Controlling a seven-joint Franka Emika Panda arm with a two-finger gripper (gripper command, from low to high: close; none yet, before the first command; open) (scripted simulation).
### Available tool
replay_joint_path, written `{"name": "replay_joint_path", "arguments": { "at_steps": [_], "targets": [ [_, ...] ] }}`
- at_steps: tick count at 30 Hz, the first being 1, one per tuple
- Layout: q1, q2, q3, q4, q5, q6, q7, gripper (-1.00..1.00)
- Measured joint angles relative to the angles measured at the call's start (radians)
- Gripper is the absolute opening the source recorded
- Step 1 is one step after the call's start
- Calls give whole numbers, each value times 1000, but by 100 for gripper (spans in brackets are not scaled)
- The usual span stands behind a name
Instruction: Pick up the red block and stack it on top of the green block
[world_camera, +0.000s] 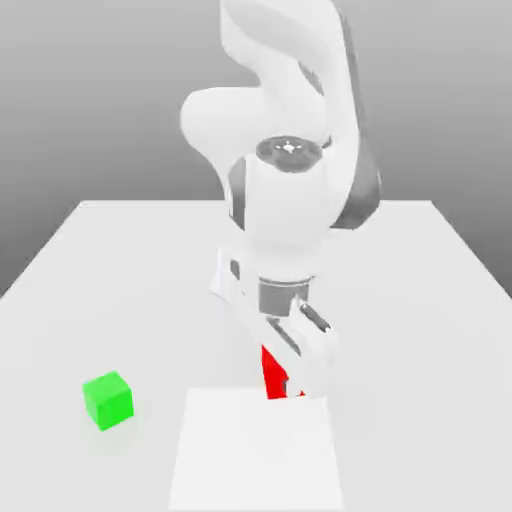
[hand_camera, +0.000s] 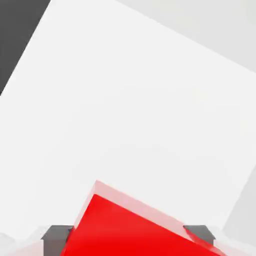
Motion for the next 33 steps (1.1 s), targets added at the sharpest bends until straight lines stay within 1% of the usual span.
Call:
{"name": "replay_joint_path", "arguments": {
  "at_steps": [3,17,23,31,32,33],
  "targets": [
    [-112,-17,-68,8,1,-22,-153,-100],
    [-336,-68,-273,44,-29,-113,-853,-100],
    [-325,1,-284,57,21,-55,-927,-100],
    [-341,139,-256,58,91,77,-977,-100],
    [-343,152,-254,57,96,90,-981,100],
    [-343,152,-254,57,96,90,-981,100]
  ]
}}
